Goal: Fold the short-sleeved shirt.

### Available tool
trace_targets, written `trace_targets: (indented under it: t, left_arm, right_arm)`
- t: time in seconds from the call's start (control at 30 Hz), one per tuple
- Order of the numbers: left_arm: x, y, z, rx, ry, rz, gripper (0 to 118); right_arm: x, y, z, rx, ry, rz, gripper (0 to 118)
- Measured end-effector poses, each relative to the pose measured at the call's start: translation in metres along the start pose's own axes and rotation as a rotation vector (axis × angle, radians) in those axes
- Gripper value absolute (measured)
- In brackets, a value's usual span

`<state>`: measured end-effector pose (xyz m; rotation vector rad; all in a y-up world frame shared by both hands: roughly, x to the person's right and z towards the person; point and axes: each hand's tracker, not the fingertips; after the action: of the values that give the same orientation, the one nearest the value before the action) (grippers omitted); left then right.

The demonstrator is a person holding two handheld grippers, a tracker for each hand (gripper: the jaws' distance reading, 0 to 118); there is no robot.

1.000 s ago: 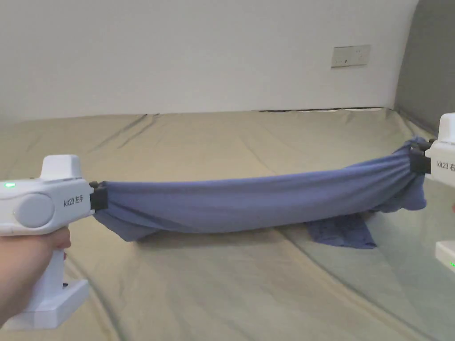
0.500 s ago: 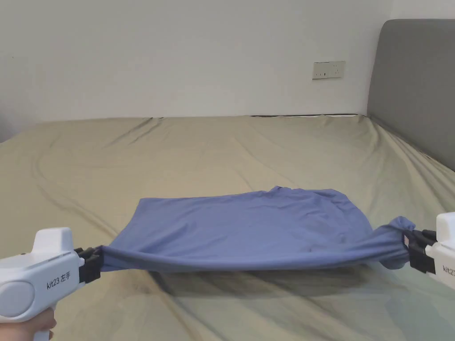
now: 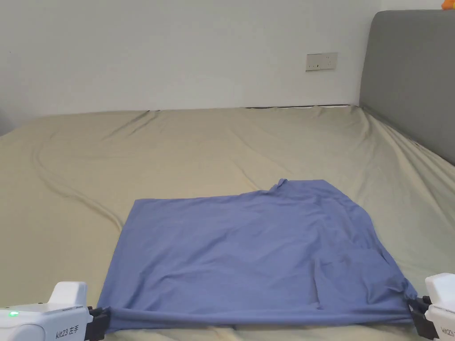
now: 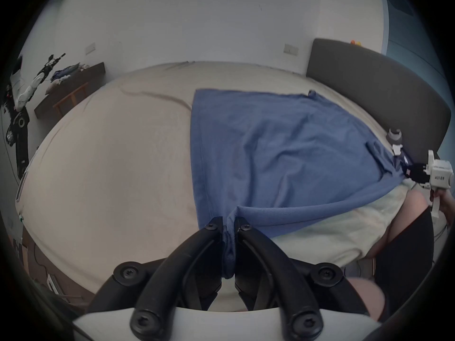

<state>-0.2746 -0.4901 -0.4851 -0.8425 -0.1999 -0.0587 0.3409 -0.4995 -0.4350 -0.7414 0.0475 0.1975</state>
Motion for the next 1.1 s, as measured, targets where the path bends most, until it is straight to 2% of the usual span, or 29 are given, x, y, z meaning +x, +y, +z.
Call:
trace_targets:
  t: [0.03,0.07,0.1,0.13,0.17,0.2,0.23,0.33,0.37,0.4,0.43,0.47,0.5,0.57,0.6,0.63,0.67,0.7,0.73,0.87,0.93,0.97,1.0,1.03,1.07,1.1]
  left_arm:
    - [-0.001,-0.002,-0.001,-0.017,-0.011,-0.006,6]
    - [-0.002,-0.003,-0.001,-0.028,-0.023,-0.004,13]
    - [-0.005,-0.004,0.000,-0.024,-0.028,0.006,28]
    - [-0.006,-0.004,0.001,-0.018,-0.014,0.013,52]
    - [-0.006,-0.004,0.006,-0.003,0.012,0.028,85]
    - [-0.007,-0.003,0.012,0.012,0.021,0.045,102]
    - [-0.009,0.000,0.020,0.035,0.010,0.061,106]
    - [-0.005,0.012,0.073,0.197,-0.032,0.076,102]
    - [-0.002,0.015,0.089,0.241,-0.029,0.084,88]
    - [0.002,0.017,0.110,0.298,-0.032,0.082,65]
    - [0.012,0.014,0.136,0.375,-0.029,0.065,38]
    - [0.021,0.010,0.154,0.433,-0.017,0.057,11]
    - [0.029,0.006,0.169,0.486,0.012,0.064,4]
    - [0.039,-0.003,0.186,0.511,0.029,0.076,0]
    - [0.044,-0.007,0.191,0.501,0.003,0.061,0]
    - [0.047,-0.008,0.193,0.480,-0.044,0.017,0]
    - [0.049,-0.011,0.192,0.456,-0.052,0.003,0]
    - [0.050,-0.017,0.189,0.460,-0.046,0.011,0]
    - [0.041,-0.022,0.176,0.439,-0.049,0.005,0]
    - [0.026,-0.025,0.139,0.262,-0.060,-0.018,0]
    - [0.008,-0.023,0.117,0.221,-0.058,0.043,0]
    - [0.000,-0.020,0.106,0.187,-0.079,0.041,23]
    - [-0.008,-0.017,0.091,0.133,-0.109,0.042,57]
    - [-0.011,-0.016,0.076,0.092,-0.065,0.034,86]
    - [-0.012,-0.017,0.063,0.084,-0.039,0.019,103]
    - [-0.016,-0.018,0.050,0.071,-0.040,-0.010,101]
  right_arm:
    - [0.002,-0.001,-0.002,-0.013,0.005,-0.007,3]
    - [0.001,-0.002,0.000,-0.020,0.006,-0.012,4]
    - [0.003,-0.004,0.000,-0.029,0.022,-0.033,9]
    - [0.006,-0.005,0.000,-0.039,0.039,-0.067,28]
    - [0.008,-0.005,0.001,-0.044,0.036,-0.084,69]
    - [0.007,-0.005,0.007,-0.037,0.013,-0.086,98]
    - [0.008,-0.003,0.014,-0.024,-0.002,-0.097,110]
    - [0.013,0.017,0.055,0.115,0.046,-0.143,102]
    - [0.013,0.021,0.068,0.150,0.053,-0.165,88]
    - [0.012,0.024,0.085,0.205,0.076,-0.194,69]
    - [0.011,0.025,0.101,0.257,0.112,-0.215,40]
    - [0.008,0.025,0.112,0.295,0.123,-0.220,6]
    - [-0.006,0.028,0.130,0.343,0.095,-0.220,0]
    - [-0.017,0.025,0.146,0.396,0.020,-0.204,0]
    - [-0.020,0.028,0.152,0.479,0.019,-0.167,0]
    - [-0.029,0.022,0.146,0.351,0.132,-0.252,0]
    - [-0.033,0.026,0.151,0.440,0.081,-0.164,0]
    - [-0.039,0.022,0.147,0.378,0.086,-0.167,0]
    - [-0.041,0.025,0.145,0.389,0.071,-0.113,0]
    - [-0.045,0.024,0.133,0.333,0.101,-0.132,0]
    - [-0.048,0.024,0.131,0.323,0.089,-0.117,0]
    - [-0.049,0.025,0.130,0.320,0.088,-0.114,0]
    - [-0.047,0.025,0.128,0.311,0.094,-0.117,0]
    - [-0.046,0.025,0.126,0.300,0.100,-0.125,0]
    - [-0.047,0.026,0.125,0.294,0.102,-0.128,0]
    - [-0.050,0.026,0.124,0.290,0.102,-0.128,0]
